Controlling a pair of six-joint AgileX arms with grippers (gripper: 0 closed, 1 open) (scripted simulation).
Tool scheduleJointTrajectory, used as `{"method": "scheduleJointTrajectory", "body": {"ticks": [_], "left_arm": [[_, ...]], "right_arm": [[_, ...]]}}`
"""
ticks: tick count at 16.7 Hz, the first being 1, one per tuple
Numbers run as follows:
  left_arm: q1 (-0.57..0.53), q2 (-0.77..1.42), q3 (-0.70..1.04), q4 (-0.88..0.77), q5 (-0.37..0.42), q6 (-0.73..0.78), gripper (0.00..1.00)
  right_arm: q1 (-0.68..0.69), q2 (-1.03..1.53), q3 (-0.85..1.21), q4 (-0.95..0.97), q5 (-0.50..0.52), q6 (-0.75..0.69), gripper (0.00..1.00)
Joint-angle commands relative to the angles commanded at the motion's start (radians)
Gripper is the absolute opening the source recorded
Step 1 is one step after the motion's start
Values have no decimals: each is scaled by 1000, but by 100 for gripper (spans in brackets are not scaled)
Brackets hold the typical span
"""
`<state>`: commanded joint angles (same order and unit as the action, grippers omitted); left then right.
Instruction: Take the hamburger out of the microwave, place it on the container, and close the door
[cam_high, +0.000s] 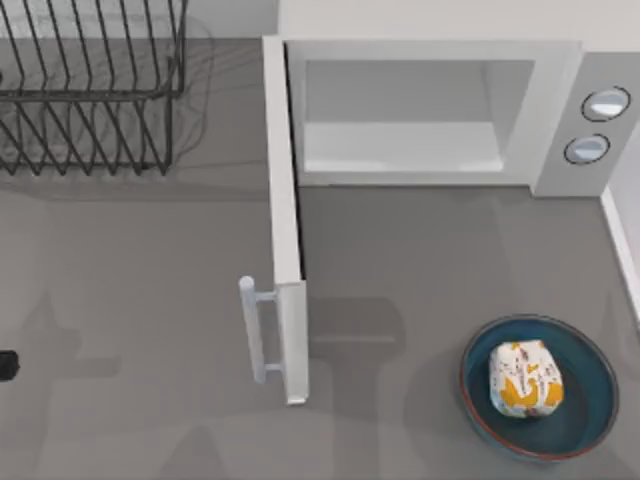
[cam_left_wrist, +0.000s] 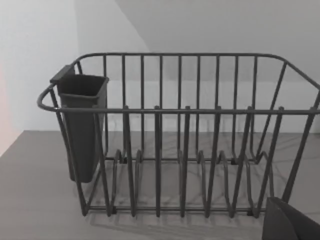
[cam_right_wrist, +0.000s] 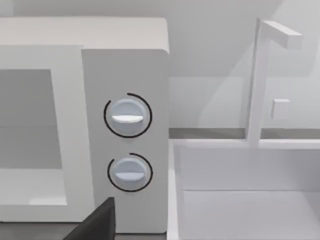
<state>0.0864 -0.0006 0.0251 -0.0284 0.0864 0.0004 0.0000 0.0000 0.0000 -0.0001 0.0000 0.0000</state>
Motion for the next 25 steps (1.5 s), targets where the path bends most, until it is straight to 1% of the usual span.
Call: {"method": "scheduleJointTrajectory", "body": {"ticks": [2, 4, 5, 8, 10, 12, 13, 18, 20, 22, 25], "left_arm": [[7, 3, 5, 1, 6, 0, 0], [44, -6, 8, -11, 44, -1, 0], [79, -12, 11, -20, 79, -1, 0], [228, -37, 20, -54, 227, -1, 0], [314, -52, 24, -73, 313, -2, 0], [364, -63, 27, -86, 364, -2, 0], [374, -65, 28, -89, 374, -2, 0], [370, -60, 27, -88, 370, -1, 0], [337, -27, 60, -102, 338, 0, 0], [261, 49, 136, -131, 267, -4, 0], [71, 243, 310, -200, 114, -31, 0]], "right_arm": [[0, 0, 0, 0, 0, 0, 100], [0, 0, 0, 0, 0, 0, 100], [0, 0, 0, 0, 0, 0, 100], [0, 0, 0, 0, 0, 0, 100], [0, 0, 0, 0, 0, 0, 100], [0, 0, 0, 0, 0, 0, 100], [0, 0, 0, 0, 0, 0, 100], [0, 0, 0, 0, 0, 0, 100], [0, 0, 0, 0, 0, 0, 100], [0, 0, 0, 0, 0, 0, 100], [0, 0, 0, 0, 0, 0, 100]]}}
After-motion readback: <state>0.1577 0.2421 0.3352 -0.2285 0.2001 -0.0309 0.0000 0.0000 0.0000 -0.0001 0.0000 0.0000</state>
